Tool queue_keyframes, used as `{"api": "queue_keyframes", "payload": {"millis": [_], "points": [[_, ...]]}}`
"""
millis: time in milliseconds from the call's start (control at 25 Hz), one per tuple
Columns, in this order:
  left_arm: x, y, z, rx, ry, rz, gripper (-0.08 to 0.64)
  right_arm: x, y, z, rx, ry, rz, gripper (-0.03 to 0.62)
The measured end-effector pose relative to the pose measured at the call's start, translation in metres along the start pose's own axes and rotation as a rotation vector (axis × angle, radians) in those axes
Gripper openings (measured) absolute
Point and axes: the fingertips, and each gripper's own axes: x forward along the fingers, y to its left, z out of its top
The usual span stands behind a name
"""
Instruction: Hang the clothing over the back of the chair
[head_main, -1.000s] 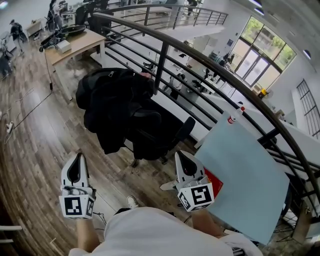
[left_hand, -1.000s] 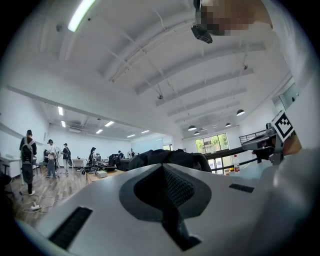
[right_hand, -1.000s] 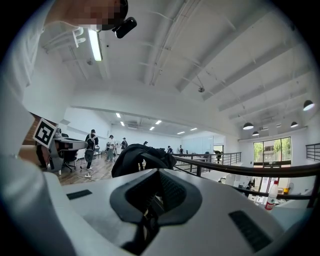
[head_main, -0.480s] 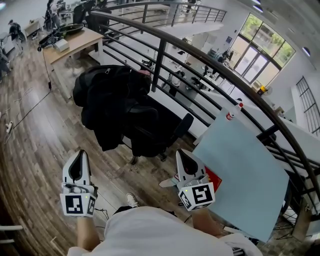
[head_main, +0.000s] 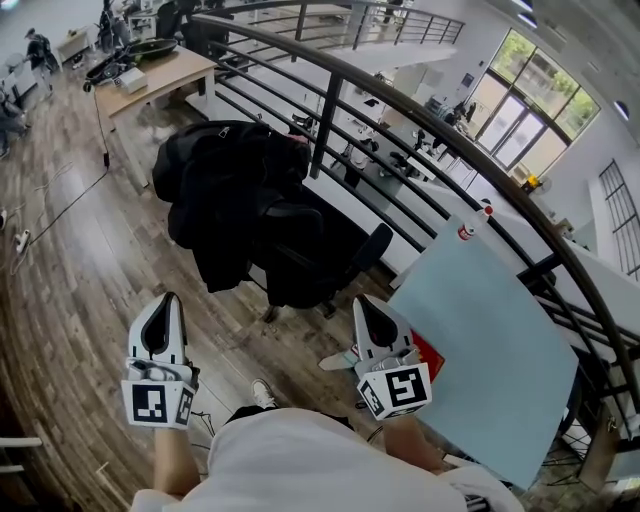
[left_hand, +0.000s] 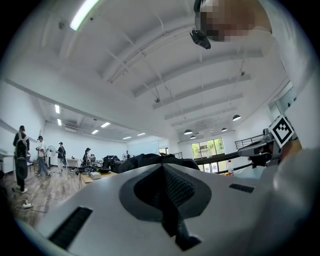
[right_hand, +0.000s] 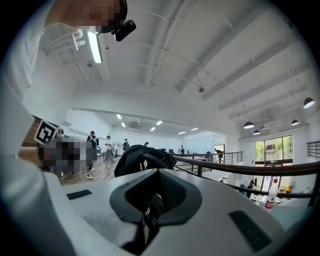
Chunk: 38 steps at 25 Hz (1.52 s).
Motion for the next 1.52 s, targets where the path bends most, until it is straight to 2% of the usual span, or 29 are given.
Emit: {"api": "queue_keyframes", "payload": {"millis": [640,1520], "points": [[-0.014,0.006,-0.003,-0.013,0.009,0.027,0.023,0.008,0.017,0.002,-0.008,-0.002,0.058,0.015],[-0.018,0.003,-0.002,-0.015,0.004,0.008,0.023,0.001,0.021,0.004,-0.032,0.0,0.04,0.015]]}}
